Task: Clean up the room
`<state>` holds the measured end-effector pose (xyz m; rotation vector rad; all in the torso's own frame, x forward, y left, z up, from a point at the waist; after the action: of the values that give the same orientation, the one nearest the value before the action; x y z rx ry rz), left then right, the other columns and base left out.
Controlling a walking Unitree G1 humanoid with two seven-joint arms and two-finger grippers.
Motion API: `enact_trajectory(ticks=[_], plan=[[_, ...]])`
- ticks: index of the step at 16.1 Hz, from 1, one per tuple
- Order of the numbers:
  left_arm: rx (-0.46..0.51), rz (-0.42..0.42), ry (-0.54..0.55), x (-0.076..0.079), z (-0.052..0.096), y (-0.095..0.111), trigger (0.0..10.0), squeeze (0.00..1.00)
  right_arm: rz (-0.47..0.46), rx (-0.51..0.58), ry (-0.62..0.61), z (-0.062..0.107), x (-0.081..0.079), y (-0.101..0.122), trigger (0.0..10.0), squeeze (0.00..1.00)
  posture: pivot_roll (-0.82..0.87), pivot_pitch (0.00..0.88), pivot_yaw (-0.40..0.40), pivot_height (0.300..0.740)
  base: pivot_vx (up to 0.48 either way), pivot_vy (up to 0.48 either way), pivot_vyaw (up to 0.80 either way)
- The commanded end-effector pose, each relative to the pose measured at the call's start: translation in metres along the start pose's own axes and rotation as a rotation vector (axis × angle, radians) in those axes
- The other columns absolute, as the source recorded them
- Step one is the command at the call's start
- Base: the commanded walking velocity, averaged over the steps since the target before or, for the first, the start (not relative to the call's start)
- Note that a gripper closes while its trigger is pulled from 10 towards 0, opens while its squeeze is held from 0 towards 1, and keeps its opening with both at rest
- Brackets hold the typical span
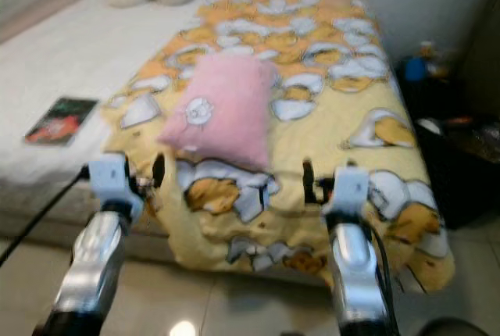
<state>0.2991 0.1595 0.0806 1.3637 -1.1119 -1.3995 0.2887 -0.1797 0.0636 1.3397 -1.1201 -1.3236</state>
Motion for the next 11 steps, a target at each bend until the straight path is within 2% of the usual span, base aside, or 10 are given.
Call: enact_trajectory(ticks=[1, 2, 3, 4, 5, 7, 10, 11], plan=[[0.059, -0.030, -0.046, 0.003, 0.008, 0.016, 10.0, 0.00, 0.040, 0.018, 0.069, 0.008, -0.009, 0.005, 10.0, 0.00, -0.15, 0.000, 0.072, 0.740, 0.000, 0.000, 0.00], [0.082, -0.041, -0.108, 0.008, 0.028, 0.015, 10.0, 0.00, 0.081, -0.016, 0.097, 0.027, -0.005, -0.002, 10.0, 0.00, -0.15, 0.000, 0.066, 0.740, 0.000, 0.000, 0.00], [0.103, -0.067, -0.151, 0.014, 0.033, 0.016, 10.0, 0.00, 0.106, -0.036, 0.109, 0.038, -0.003, -0.005, 10.0, 0.00, -0.15, 0.000, 0.063, 0.740, 0.000, 0.000, 0.00], [0.113, -0.011, -0.154, 0.014, 0.023, 0.021, 10.0, 0.00, 0.108, -0.032, 0.088, 0.037, 0.002, -0.002, 10.0, 0.00, -0.16, 0.000, 0.064, 0.740, 0.000, 0.000, 0.00], [0.118, 0.003, -0.152, 0.015, 0.016, 0.025, 10.0, 0.00, 0.099, -0.038, 0.064, 0.031, 0.003, -0.002, 10.0, 0.00, -0.17, 0.000, 0.067, 0.740, 0.000, 0.442, -0.76], [0.126, -0.015, -0.163, 0.019, 0.010, 0.031, 10.0, 0.00, 0.091, -0.024, 0.068, 0.022, -0.004, 0.001, 10.0, 0.00, -0.18, 0.000, 0.071, 0.740, 0.000, 0.456, -0.75], [0.041, -0.027, -0.095, 0.018, -0.003, 0.023, 10.0, 0.00, 0.068, 0.004, 0.068, 0.013, -0.011, 0.008, 10.0, 0.00, -0.18, 0.000, 0.068, 0.740, 0.000, 0.102, 0.00], [0.035, 0.000, -0.077, 0.018, -0.006, 0.024, 10.0, 0.00, 0.057, 0.008, 0.061, 0.010, -0.013, 0.009, 10.0, 0.00, -0.18, 0.000, 0.067, 0.740, 0.000, 0.000, 0.00]])
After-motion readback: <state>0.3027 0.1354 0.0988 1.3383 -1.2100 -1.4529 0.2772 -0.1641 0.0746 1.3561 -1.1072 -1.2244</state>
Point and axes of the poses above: a point about 5 cm out from each wrist's last joint towards the gripper, its own z axis pointing back from the gripper into the wrist, its own y axis along the axis of the wrist's last joint, x = y × z, the point moved 3 cm from there along -z, pointing out of the wrist towards the gripper, and after that the axes turned 13 degrees about -z, right-handed, at the moved point
